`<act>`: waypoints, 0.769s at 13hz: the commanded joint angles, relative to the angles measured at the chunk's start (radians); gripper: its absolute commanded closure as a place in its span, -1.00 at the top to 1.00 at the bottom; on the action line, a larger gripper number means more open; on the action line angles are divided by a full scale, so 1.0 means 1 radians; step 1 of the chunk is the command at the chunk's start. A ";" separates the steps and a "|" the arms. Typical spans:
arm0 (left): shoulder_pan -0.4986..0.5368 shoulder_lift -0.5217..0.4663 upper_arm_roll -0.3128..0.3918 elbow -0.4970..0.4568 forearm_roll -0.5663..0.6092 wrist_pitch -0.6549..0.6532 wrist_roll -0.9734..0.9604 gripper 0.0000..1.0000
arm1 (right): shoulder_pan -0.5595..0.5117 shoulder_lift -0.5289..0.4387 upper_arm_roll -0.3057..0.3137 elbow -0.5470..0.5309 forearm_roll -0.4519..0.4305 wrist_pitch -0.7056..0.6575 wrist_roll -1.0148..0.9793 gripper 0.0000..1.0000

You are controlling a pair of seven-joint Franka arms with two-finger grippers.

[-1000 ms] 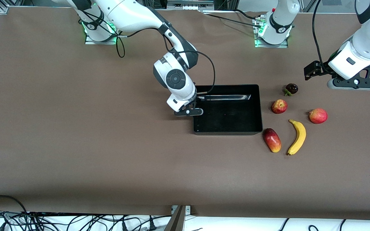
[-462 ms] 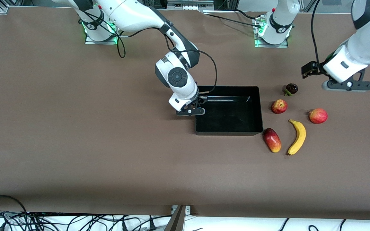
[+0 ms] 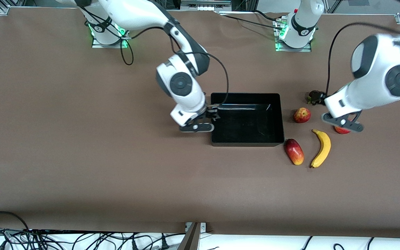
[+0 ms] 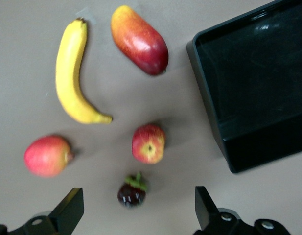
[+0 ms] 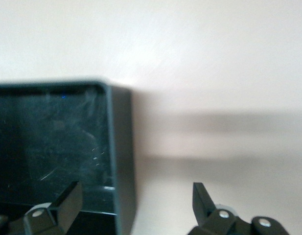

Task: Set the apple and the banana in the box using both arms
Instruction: 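Lift the right gripper off the box while the left gripper reaches the apple, then grasp the small red apple with the left gripper while the right gripper retracts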

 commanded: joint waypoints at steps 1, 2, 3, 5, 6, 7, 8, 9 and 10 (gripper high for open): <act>0.008 -0.020 0.000 -0.177 0.003 0.209 0.117 1.00 | -0.030 -0.122 -0.094 -0.018 -0.009 -0.133 -0.131 1.00; 0.008 -0.018 0.000 -0.251 0.003 0.304 0.125 1.00 | -0.036 -0.159 -0.149 -0.025 -0.009 -0.197 -0.180 1.00; 0.010 -0.017 0.002 -0.323 0.003 0.392 0.125 1.00 | -0.042 -0.193 -0.202 -0.030 0.001 -0.276 -0.246 1.00; 0.054 0.026 0.000 -0.421 0.003 0.548 0.125 1.00 | -0.049 -0.286 -0.279 -0.070 0.002 -0.384 -0.419 1.00; 0.062 0.057 0.000 -0.445 0.003 0.598 0.126 1.00 | -0.049 -0.351 -0.295 -0.117 -0.001 -0.410 -0.430 1.00; 0.063 0.084 0.000 -0.460 0.003 0.642 0.126 1.00 | -0.049 -0.421 -0.306 -0.177 -0.012 -0.412 -0.432 1.00; 0.063 0.103 0.000 -0.483 0.003 0.690 0.126 1.00 | -0.049 -0.483 -0.326 -0.236 -0.015 -0.411 -0.440 1.00; 0.063 0.115 0.000 -0.498 0.003 0.734 0.126 1.00 | -0.049 -0.529 -0.333 -0.283 -0.022 -0.411 -0.444 1.00; 0.063 0.120 0.000 -0.502 0.003 0.742 0.128 1.00 | -0.049 -0.567 -0.333 -0.313 -0.057 -0.412 -0.444 1.00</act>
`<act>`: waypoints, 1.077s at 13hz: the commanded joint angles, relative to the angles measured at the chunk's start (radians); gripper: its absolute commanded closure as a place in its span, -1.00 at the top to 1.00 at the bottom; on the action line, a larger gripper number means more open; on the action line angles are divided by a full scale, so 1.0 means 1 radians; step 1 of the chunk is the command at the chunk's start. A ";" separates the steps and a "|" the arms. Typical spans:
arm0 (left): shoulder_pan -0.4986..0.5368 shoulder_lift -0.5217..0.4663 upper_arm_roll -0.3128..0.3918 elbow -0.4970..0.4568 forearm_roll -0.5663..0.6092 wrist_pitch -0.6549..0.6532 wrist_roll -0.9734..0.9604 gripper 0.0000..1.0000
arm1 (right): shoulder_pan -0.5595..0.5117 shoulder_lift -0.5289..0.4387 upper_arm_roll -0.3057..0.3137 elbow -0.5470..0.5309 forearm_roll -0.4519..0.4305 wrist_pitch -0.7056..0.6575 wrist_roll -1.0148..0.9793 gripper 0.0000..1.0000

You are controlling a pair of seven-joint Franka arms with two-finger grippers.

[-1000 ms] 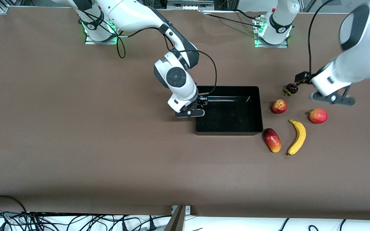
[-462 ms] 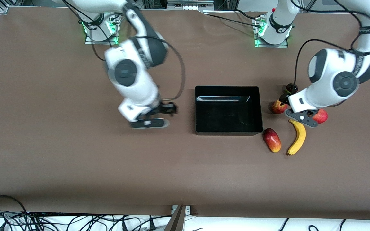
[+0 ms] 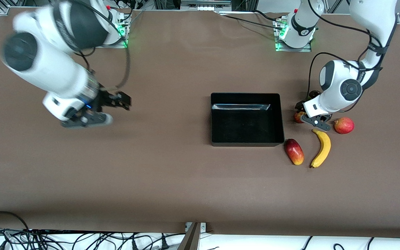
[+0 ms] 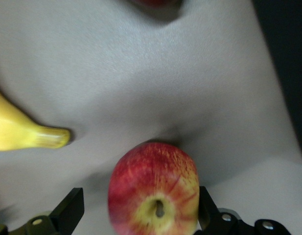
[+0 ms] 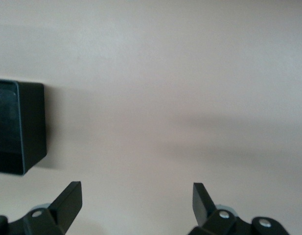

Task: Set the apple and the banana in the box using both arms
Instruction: 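Grasp the small red apple with the left gripper while the right gripper retracts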

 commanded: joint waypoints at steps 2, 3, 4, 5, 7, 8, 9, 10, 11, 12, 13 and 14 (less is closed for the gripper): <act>0.000 0.004 -0.002 -0.012 0.003 0.034 0.019 -0.14 | 0.006 -0.197 0.018 -0.195 -0.123 0.017 -0.035 1.00; 0.000 0.001 -0.002 -0.010 0.003 0.029 0.019 -0.37 | -0.062 -0.230 0.083 -0.215 -0.127 0.012 -0.037 1.00; 0.000 -0.007 -0.002 -0.007 0.003 0.020 0.019 -0.57 | -0.186 -0.259 0.195 -0.240 -0.130 0.011 -0.040 1.00; 0.000 -0.025 -0.003 -0.004 0.003 0.002 0.019 -0.63 | -0.315 -0.292 0.313 -0.266 -0.153 0.011 -0.048 1.00; -0.006 -0.103 -0.014 0.023 0.003 -0.093 0.011 -0.81 | -0.495 -0.339 0.467 -0.306 -0.170 0.008 -0.054 1.00; -0.007 -0.128 -0.032 0.072 0.001 -0.196 0.001 -0.88 | -0.576 -0.340 0.527 -0.304 -0.170 -0.006 -0.068 1.00; -0.007 -0.132 -0.051 0.141 0.000 -0.313 -0.001 -0.92 | -0.677 -0.339 0.608 -0.300 -0.173 -0.012 -0.091 1.00; -0.011 -0.128 -0.066 0.221 -0.011 -0.429 -0.004 -0.95 | -0.752 -0.331 0.671 -0.292 -0.180 -0.009 -0.141 1.00; -0.017 -0.123 -0.083 0.297 -0.013 -0.522 -0.004 -0.95 | -0.773 -0.316 0.682 -0.277 -0.196 -0.011 -0.161 1.00; -0.020 -0.117 -0.118 0.376 -0.013 -0.610 -0.031 -0.95 | -0.773 -0.311 0.678 -0.269 -0.198 -0.014 -0.154 1.00; -0.021 -0.099 -0.164 0.443 -0.014 -0.682 -0.100 -0.95 | -0.772 -0.319 0.674 -0.275 -0.201 -0.030 -0.129 1.00; -0.021 -0.081 -0.221 0.489 -0.014 -0.722 -0.190 -0.95 | -0.772 -0.317 0.670 -0.272 -0.207 -0.059 -0.068 1.00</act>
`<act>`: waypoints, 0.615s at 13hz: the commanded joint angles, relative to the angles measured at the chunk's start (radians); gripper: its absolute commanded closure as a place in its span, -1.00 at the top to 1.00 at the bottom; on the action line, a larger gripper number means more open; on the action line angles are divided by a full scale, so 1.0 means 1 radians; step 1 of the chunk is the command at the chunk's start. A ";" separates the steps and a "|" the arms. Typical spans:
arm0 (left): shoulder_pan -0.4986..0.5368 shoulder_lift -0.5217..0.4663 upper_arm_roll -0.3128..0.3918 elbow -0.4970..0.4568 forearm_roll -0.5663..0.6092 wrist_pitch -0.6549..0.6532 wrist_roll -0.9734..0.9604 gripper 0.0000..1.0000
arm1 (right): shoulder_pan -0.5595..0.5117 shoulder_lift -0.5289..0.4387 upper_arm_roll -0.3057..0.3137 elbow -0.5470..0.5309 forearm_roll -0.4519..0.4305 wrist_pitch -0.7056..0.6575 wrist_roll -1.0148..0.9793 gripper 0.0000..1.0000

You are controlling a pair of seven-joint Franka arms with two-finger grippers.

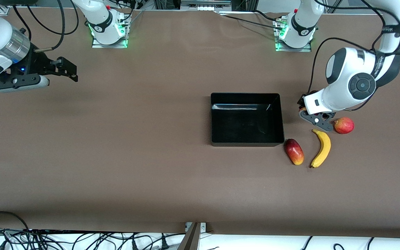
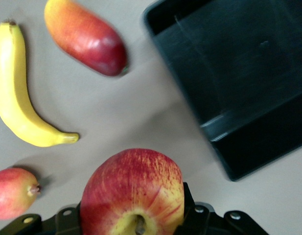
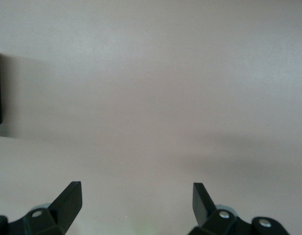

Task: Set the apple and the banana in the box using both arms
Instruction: 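Carry the apple into the black box and open the left gripper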

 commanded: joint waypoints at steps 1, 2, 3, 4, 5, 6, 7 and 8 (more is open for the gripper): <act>-0.007 0.070 -0.139 0.136 -0.013 -0.102 -0.204 -0.95 | -0.020 -0.009 0.022 0.002 -0.044 -0.047 0.074 1.00; -0.007 0.091 -0.201 0.136 -0.013 -0.093 -0.290 -0.95 | -0.020 -0.009 0.024 0.004 -0.055 -0.047 0.075 1.00; -0.013 0.135 -0.250 0.136 -0.012 -0.077 -0.362 -0.95 | -0.020 -0.007 0.024 0.005 -0.058 -0.044 0.070 1.00; -0.027 0.168 -0.273 0.124 0.000 -0.028 -0.392 -0.94 | -0.018 -0.006 0.025 0.007 -0.072 -0.042 0.068 1.00; -0.044 0.181 -0.274 0.100 0.004 0.014 -0.392 -0.94 | -0.018 -0.001 0.028 0.007 -0.096 -0.041 0.070 1.00; -0.050 0.191 -0.274 0.072 0.025 0.063 -0.391 -0.93 | -0.011 -0.001 0.030 0.011 -0.101 -0.045 0.081 1.00; -0.051 0.206 -0.274 0.051 0.086 0.098 -0.386 -0.93 | -0.008 -0.001 0.030 0.017 -0.099 -0.047 0.081 1.00; -0.054 0.237 -0.275 0.045 0.158 0.133 -0.386 -0.93 | -0.008 0.000 0.030 0.033 -0.096 -0.038 0.075 1.00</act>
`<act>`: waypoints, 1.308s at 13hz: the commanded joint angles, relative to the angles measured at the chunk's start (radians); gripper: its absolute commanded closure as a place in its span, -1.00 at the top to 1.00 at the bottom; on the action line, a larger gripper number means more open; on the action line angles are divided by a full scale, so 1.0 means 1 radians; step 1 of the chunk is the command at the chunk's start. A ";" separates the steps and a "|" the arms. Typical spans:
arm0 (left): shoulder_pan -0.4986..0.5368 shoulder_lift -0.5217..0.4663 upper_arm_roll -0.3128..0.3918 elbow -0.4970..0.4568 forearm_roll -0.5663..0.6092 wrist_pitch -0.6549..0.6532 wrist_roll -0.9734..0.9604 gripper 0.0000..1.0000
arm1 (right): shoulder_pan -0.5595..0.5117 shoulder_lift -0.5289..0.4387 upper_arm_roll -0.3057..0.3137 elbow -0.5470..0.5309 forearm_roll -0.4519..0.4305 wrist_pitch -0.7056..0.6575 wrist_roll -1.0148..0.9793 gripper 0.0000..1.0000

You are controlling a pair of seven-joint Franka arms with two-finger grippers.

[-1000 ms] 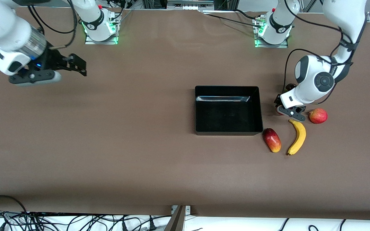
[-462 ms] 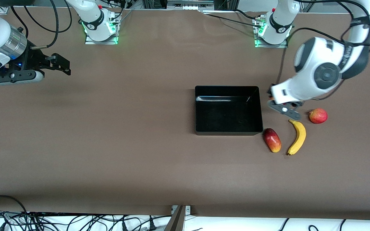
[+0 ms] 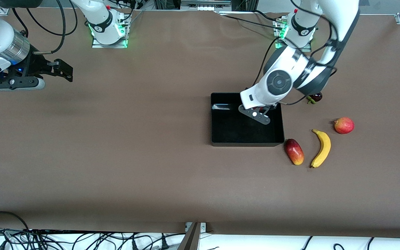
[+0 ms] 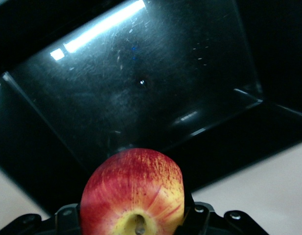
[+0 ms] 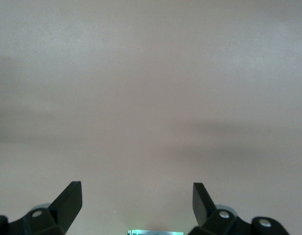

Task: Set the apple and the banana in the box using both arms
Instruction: 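Carry the apple into the black box and open the left gripper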

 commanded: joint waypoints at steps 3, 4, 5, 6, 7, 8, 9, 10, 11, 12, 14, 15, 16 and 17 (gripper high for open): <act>0.011 0.085 -0.001 -0.034 0.153 0.114 0.014 -0.88 | -0.010 0.013 0.013 0.101 -0.016 -0.024 0.014 1.00; 0.006 0.101 -0.001 -0.041 0.153 0.128 0.014 -0.88 | -0.010 0.013 0.013 0.114 -0.018 -0.023 0.017 1.00; 0.009 0.114 -0.001 -0.048 0.151 0.139 0.014 -0.83 | -0.010 0.018 0.013 0.112 -0.019 -0.014 0.020 1.00; 0.015 0.123 -0.001 -0.050 0.153 0.141 0.015 -0.62 | -0.010 0.029 0.013 0.115 -0.016 -0.021 0.018 1.00; 0.018 0.129 -0.001 -0.050 0.153 0.139 0.017 -0.37 | -0.013 0.029 0.010 0.114 -0.012 -0.024 0.020 1.00; 0.018 0.132 -0.001 -0.048 0.153 0.139 0.017 0.23 | -0.014 0.029 0.010 0.114 -0.013 -0.026 0.012 1.00; 0.020 0.131 -0.001 -0.048 0.151 0.139 0.017 0.99 | -0.014 0.030 0.010 0.114 -0.013 -0.026 0.012 1.00; 0.021 0.123 -0.003 -0.042 0.151 0.127 0.017 1.00 | -0.013 0.029 0.010 0.115 -0.013 -0.026 0.014 1.00; 0.021 0.109 -0.003 -0.033 0.151 0.102 0.017 1.00 | -0.011 0.029 0.012 0.115 -0.019 -0.024 0.015 1.00; 0.024 0.087 -0.001 -0.009 0.151 0.063 0.017 1.00 | -0.011 0.029 0.012 0.115 -0.018 -0.024 0.015 1.00; 0.037 0.057 -0.001 0.107 0.138 -0.095 0.017 1.00 | -0.010 0.029 0.013 0.115 -0.015 -0.024 0.021 1.00; 0.043 0.059 0.004 0.195 0.138 -0.188 0.017 1.00 | -0.011 0.029 0.013 0.115 -0.012 -0.024 0.020 1.00; 0.063 0.071 0.005 0.279 0.139 -0.271 0.015 1.00 | -0.010 0.029 0.013 0.115 -0.010 -0.024 0.021 1.00; 0.093 0.094 0.007 0.341 0.148 -0.315 0.015 1.00 | -0.008 0.026 0.016 0.115 -0.012 -0.024 0.021 1.00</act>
